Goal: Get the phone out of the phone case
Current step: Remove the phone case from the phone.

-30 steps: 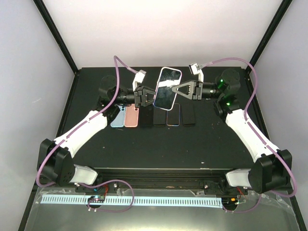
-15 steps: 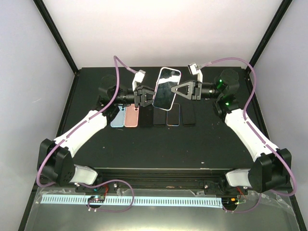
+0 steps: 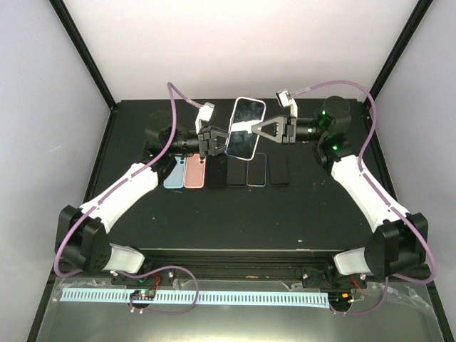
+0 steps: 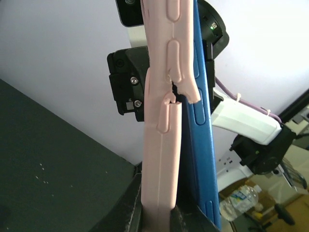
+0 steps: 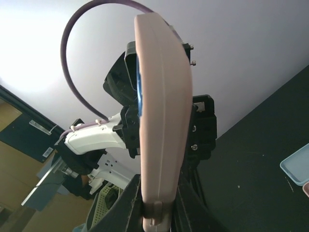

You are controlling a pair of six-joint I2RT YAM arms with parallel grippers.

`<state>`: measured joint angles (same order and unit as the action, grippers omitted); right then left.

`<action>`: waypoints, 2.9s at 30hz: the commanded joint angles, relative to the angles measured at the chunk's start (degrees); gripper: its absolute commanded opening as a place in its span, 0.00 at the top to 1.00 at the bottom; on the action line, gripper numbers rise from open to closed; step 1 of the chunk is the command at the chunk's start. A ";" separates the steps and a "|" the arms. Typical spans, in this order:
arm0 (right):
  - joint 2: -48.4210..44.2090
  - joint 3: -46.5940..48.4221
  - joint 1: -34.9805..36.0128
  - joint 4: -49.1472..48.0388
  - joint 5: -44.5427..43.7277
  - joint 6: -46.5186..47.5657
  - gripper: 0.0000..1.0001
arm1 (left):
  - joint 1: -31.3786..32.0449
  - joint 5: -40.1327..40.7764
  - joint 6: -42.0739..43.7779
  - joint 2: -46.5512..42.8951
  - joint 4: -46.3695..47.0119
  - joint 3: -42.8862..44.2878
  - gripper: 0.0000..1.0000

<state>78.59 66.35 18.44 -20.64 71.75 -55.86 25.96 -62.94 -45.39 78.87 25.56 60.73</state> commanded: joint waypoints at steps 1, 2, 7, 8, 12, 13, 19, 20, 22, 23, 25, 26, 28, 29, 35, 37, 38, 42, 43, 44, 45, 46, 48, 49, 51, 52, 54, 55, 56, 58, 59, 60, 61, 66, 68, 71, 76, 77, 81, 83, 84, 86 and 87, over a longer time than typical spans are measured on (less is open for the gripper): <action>1.87 6.58 0.35 8.12 2.61 6.81 0.82 | 1.29 3.99 -2.40 -0.17 1.89 1.76 0.98; 2.10 7.78 -0.47 10.23 2.08 8.39 0.77 | 1.03 4.57 -3.02 -0.20 1.86 1.50 0.98; 3.07 13.38 -4.20 23.67 -2.37 19.05 0.62 | 0.09 7.27 -6.40 -0.22 2.05 0.71 0.98; 3.14 13.93 -4.85 25.16 -3.36 20.19 0.59 | -0.08 7.89 -6.80 -0.27 1.41 0.75 0.98; 3.00 14.30 -6.57 30.11 -6.86 23.75 0.51 | -0.48 10.58 -7.74 -0.20 -2.56 0.95 0.98; 2.79 14.45 -6.57 31.14 -7.75 25.32 0.51 | -0.54 11.14 -7.99 -0.22 -3.13 0.97 0.99; 0.04 15.76 -6.43 36.65 -15.63 33.22 0.47 | -0.48 17.70 -9.76 0.12 -15.08 3.39 0.98; -0.60 15.94 -6.28 36.84 -16.99 34.67 0.46 | -0.48 18.87 -10.29 0.14 -16.64 3.77 0.98; -1.75 16.13 -5.62 37.68 -19.99 37.60 0.45 | -0.47 20.71 -11.90 0.26 -18.56 4.06 0.98; -2.30 16.24 -4.91 38.53 -21.91 39.96 0.45 | -0.47 21.03 -12.73 0.38 -19.23 4.15 0.99; -3.06 16.69 -3.18 41.23 -26.10 44.80 0.44 | -0.49 21.94 -14.84 0.61 -20.16 4.31 0.98; -3.27 16.93 -2.21 42.54 -28.21 47.34 0.44 | -0.47 22.06 -15.69 0.78 -20.05 4.29 0.98; -3.71 17.14 0.48 44.96 -32.96 52.39 0.44 | -0.41 22.43 -16.84 1.01 -20.27 4.39 0.99; -3.95 17.07 2.20 45.85 -35.56 55.05 0.44 | -0.38 22.56 -17.15 1.13 -20.44 4.46 0.99; -4.60 15.93 13.04 49.09 -51.87 68.31 0.45 | -0.40 23.51 -18.71 1.50 -21.71 4.97 0.99; -4.52 15.04 16.49 49.14 -55.47 70.80 0.45 | -0.38 23.75 -19.27 1.55 -21.78 4.93 0.98; -4.50 14.56 17.99 49.08 -57.30 72.03 0.45 | -0.38 23.94 -19.36 1.55 -21.77 4.85 0.98; -4.17 12.55 23.05 48.04 -63.81 76.45 0.44 | -0.38 24.58 -19.79 1.46 -21.61 4.41 0.99; -3.88 12.19 24.12 47.80 -65.37 77.49 0.44 | -0.33 24.61 -19.99 1.46 -21.49 4.32 0.99; -3.62 11.88 25.09 47.52 -67.06 78.62 0.44 | -0.30 24.69 -20.15 1.46 -21.39 4.27 0.99; -3.35 11.48 26.11 47.01 -68.93 79.64 0.44 | -0.29 24.81 -20.30 1.45 -21.31 4.24 0.99; -3.02 11.10 26.97 46.60 -70.76 80.63 0.44 | -0.34 24.82 -20.47 1.46 -21.15 4.25 0.98; -2.22 10.74 28.12 45.96 -73.11 81.72 0.44 | -0.25 24.81 -20.62 1.55 -20.86 4.22 0.98; -1.80 10.73 28.49 45.74 -73.98 81.97 0.44 | -0.25 24.75 -20.69 1.59 -20.77 4.22 0.98; -1.03 10.73 29.15 45.25 -75.51 82.69 0.44 | -0.13 24.72 -20.79 1.72 -20.73 4.22 0.99; -0.72 10.73 29.43 44.91 -76.17 83.05 0.44 | -0.05 24.74 -20.78 1.82 -20.63 4.20 0.98; 0.07 10.66 29.97 44.23 -77.84 83.75 0.45 | 0.05 24.64 -21.02 1.96 -20.42 4.20 0.98; 0.42 10.65 30.18 43.86 -78.73 84.13 0.45 | 0.13 24.64 -21.09 2.08 -20.32 4.17 0.98; 0.81 10.65 30.37 43.52 -79.81 84.54 0.45 | 0.18 24.66 -21.26 2.22 -20.17 4.17 0.99; 1.51 10.65 30.52 43.01 -82.03 85.40 0.45 | 0.32 24.49 -21.43 2.34 -19.95 4.22 0.98; 1.91 10.65 30.63 42.67 -83.50 85.87 0.46 | 0.43 24.41 -21.42 2.30 -19.86 4.24 0.98; 2.12 10.58 30.67 42.07 -85.15 86.32 0.46 | 0.48 24.42 -21.48 2.33 -19.70 4.31 0.98; 2.32 10.42 30.66 41.33 -86.64 86.87 0.48 | 0.57 24.39 -21.45 2.30 -19.68 4.31 0.98; 2.88 10.07 30.66 38.48 -91.97 89.27 0.55 | 0.97 24.23 -21.30 2.47 -19.59 4.23 0.98; 3.10 9.57 30.69 36.96 -94.05 90.75 0.59 | 1.17 24.12 -21.39 2.59 -19.32 4.28 0.98; 3.31 7.57 30.65 33.56 -97.29 93.49 0.62 | 1.50 23.62 -21.60 2.67 -18.94 4.31 0.99; 3.57 4.41 30.65 29.56 -99.23 96.18 0.63 | 2.19 22.65 -21.71 2.60 -17.42 4.18 0.98; 3.70 4.06 30.66 29.00 -99.69 96.69 0.62 | 2.29 22.46 -21.61 2.56 -17.32 4.14 0.99; 3.89 2.94 30.65 26.64 -101.81 98.48 0.60 | 2.63 22.15 -21.74 2.56 -17.09 3.88 0.99; 3.78 2.43 30.65 25.37 -102.59 99.63 0.62 | 2.78 21.99 -21.69 2.52 -16.94 3.64 0.98; 3.75 2.27 30.59 24.93 -102.88 99.93 0.64 | 2.76 22.04 -21.63 2.52 -16.95 3.50 0.98; 3.48 2.21 30.54 24.41 -103.25 100.21 0.71 | 2.78 22.08 -21.67 2.41 -16.95 3.16 0.98; 3.31 2.28 30.52 24.23 -103.34 100.29 0.74 | 2.74 22.16 -21.67 2.35 -16.99 2.98 0.98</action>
<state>81.30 69.23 50.85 8.36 -22.35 42.54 26.79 -34.20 -67.31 82.98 4.75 61.87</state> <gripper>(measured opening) 0.306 0.103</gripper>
